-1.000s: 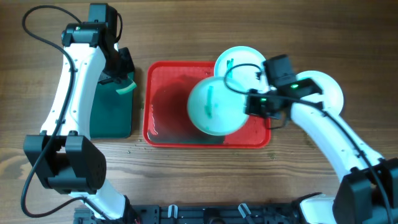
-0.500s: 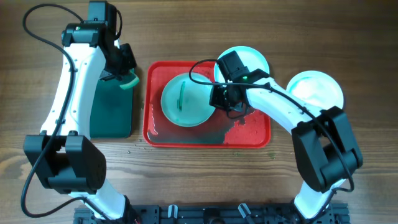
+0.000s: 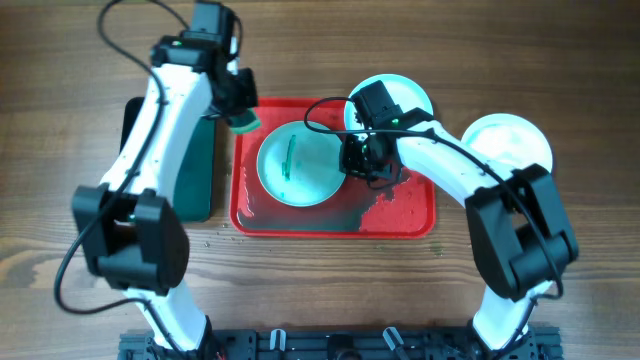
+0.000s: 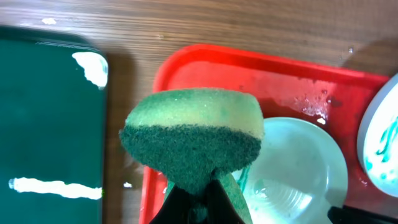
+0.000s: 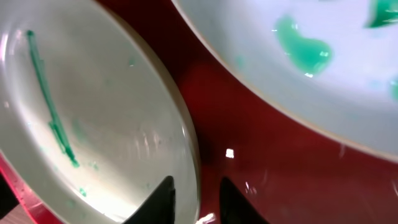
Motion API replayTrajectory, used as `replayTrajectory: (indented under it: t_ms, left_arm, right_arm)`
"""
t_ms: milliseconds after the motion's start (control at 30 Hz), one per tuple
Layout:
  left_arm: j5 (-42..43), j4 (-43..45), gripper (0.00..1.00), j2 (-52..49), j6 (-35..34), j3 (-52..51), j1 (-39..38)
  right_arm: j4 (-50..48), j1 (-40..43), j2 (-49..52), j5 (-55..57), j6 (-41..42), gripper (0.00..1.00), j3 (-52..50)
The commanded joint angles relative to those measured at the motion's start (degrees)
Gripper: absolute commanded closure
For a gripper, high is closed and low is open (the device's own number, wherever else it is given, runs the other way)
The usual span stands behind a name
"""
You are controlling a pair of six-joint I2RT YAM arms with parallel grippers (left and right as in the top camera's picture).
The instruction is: Clean dirty plates on tray and stack at the side
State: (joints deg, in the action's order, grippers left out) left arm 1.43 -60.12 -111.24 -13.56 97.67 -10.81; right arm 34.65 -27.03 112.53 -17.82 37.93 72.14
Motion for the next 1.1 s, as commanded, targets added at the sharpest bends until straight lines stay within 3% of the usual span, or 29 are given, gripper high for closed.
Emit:
replayTrajectory:
  t_ms: [0,67,267,700,867,1067]
  left_arm:
    - [0.5,1.0,0.96,-4.2,3.1,0.8,-2.3]
    - [0.8,1.0,0.96,-5.7,3.9,0.8,-3.1]
    - [1.7,0.2,0.96,-10.4,11.2,0.8,-6.1]
    - [3.8,0.3,0.96,-19.7,18.8,0.8,-9.6]
    - [16.0,-6.6,0.96,-19.8,32.7,0.8,-11.9]
    - [15.1,-16.2,0.96,-19.8,39.0,0.8,-12.0]
  right_arm:
    - [-0.4,0.0,4.1,-3.3,-1.0,0.88,2.8]
    - [-0.3,0.0,4.2,-3.3,-1.1,0.96,2.9]
    - [-0.5,0.0,4.2,-3.7,-1.9,0.96,2.9]
    - [-0.6,0.0,4.2,-3.7,-2.0,0.96,2.9]
    - [-0.7,0.0,4.2,-3.8,-2.3,0.96,2.9]
    - [-1.1,0.0,4.2,-4.8,-3.5,0.96,2.9]
